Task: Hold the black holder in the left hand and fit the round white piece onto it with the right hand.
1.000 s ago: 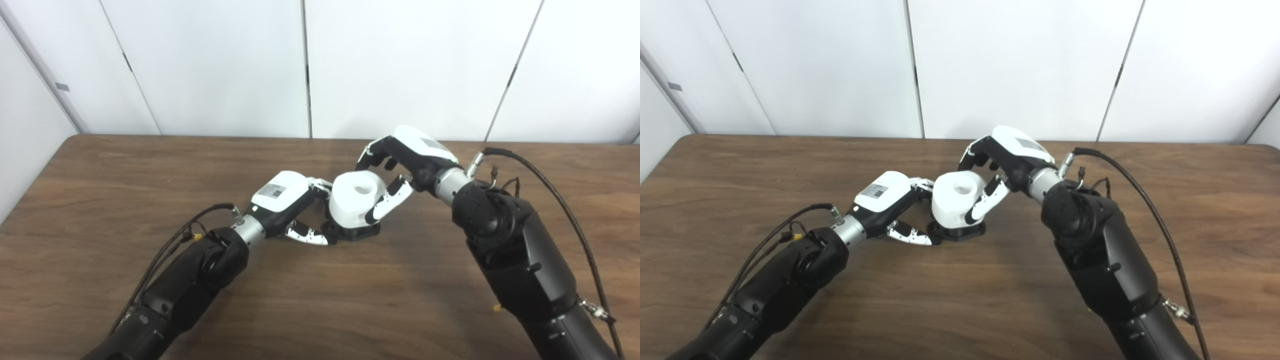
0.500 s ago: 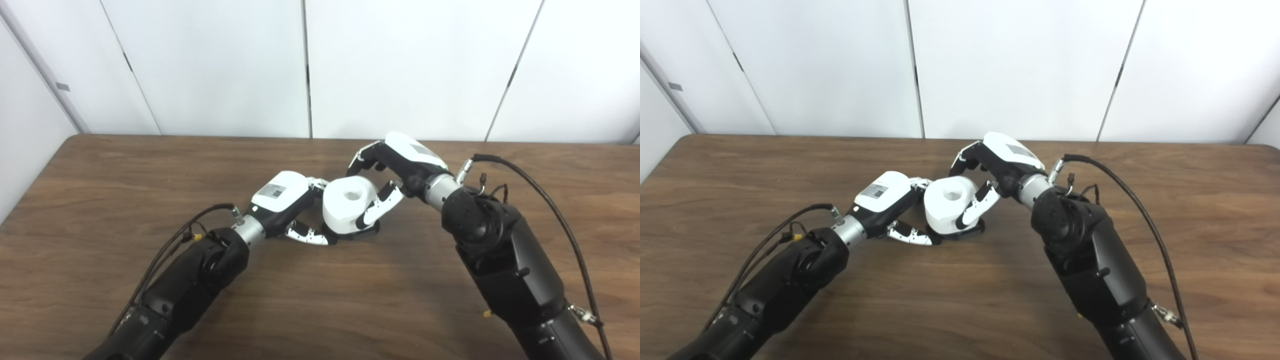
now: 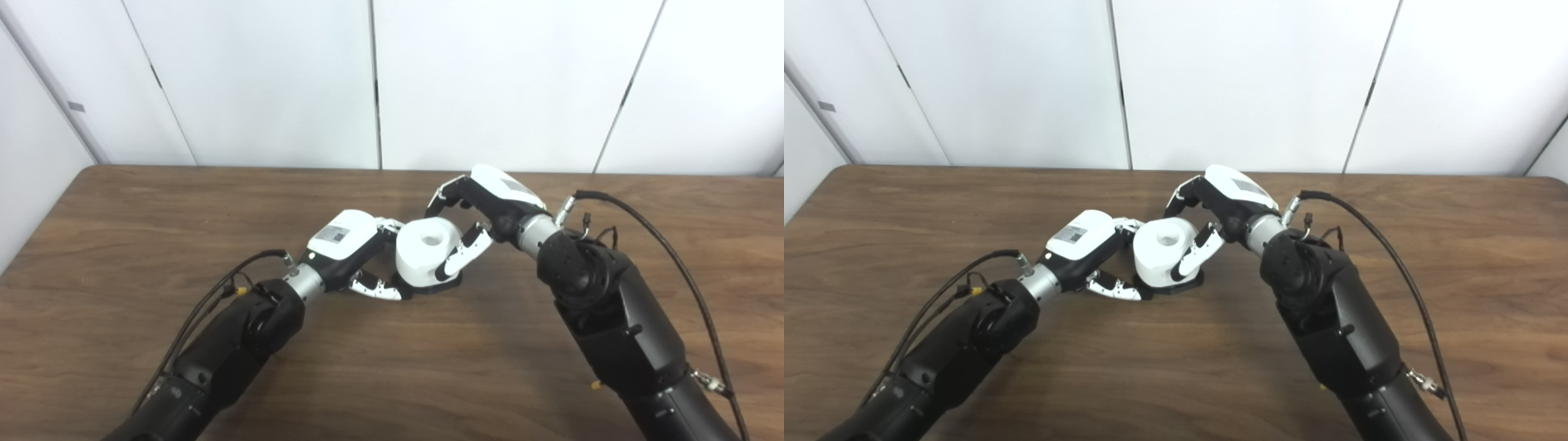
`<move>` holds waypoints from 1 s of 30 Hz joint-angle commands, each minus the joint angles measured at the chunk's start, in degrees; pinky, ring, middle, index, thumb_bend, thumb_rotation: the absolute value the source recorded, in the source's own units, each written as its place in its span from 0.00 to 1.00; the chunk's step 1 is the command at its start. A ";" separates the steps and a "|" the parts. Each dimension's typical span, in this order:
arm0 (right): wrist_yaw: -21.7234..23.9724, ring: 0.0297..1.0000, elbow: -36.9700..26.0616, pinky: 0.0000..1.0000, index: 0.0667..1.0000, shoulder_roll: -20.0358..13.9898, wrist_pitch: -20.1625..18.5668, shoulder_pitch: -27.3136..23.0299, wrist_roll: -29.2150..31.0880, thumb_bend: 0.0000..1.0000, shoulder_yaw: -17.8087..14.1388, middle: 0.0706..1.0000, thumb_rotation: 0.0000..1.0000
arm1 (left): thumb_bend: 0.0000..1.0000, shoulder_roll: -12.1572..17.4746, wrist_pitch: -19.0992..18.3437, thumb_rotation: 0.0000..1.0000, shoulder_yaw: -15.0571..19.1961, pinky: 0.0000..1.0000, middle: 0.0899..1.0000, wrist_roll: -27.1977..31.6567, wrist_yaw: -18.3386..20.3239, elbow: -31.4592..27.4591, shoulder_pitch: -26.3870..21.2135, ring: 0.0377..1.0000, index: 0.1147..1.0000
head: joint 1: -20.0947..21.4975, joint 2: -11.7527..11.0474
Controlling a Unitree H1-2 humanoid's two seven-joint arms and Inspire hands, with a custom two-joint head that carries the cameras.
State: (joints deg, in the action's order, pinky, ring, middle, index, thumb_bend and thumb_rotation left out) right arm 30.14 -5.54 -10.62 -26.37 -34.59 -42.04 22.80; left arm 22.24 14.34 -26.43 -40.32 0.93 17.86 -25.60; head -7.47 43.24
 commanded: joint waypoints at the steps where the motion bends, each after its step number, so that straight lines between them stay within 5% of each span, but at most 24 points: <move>1: -0.44 0.79 0.87 0.77 0.45 -0.15 0.87 -1.44 -0.36 0.52 0.98 0.70 0.13 | 0.52 1.12 -2.36 0.08 -0.69 0.62 0.78 -1.78 3.52 0.64 1.62 0.77 0.41 | 0.04 0.03; 23: 0.56 0.78 1.38 0.72 0.46 -2.02 1.31 -1.65 0.32 0.52 3.29 0.74 0.14 | 0.52 0.89 -2.51 0.08 -0.52 0.62 0.77 -1.51 3.89 0.88 1.70 0.77 0.41 | 0.28 0.29; 26: 2.12 0.78 0.54 0.70 0.74 -2.75 0.88 -2.11 0.69 0.80 3.90 0.77 0.21 | 0.52 0.84 -2.25 0.07 -0.55 0.61 0.77 -1.68 3.41 1.35 1.60 0.77 0.41 | 0.24 0.30; 30: 4.21 0.82 -0.62 0.68 0.91 -3.67 0.61 -2.83 0.84 0.90 4.81 0.87 0.27 | 0.52 0.94 -2.07 0.07 -0.48 0.61 0.77 -1.52 3.49 1.32 1.56 0.77 0.41 | 0.28 0.15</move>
State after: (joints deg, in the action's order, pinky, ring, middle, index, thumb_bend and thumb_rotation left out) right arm 33.98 -4.57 -14.25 -26.04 -35.13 -41.20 27.81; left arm 22.17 13.93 -26.19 -40.56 1.18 17.49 -25.40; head -7.21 43.42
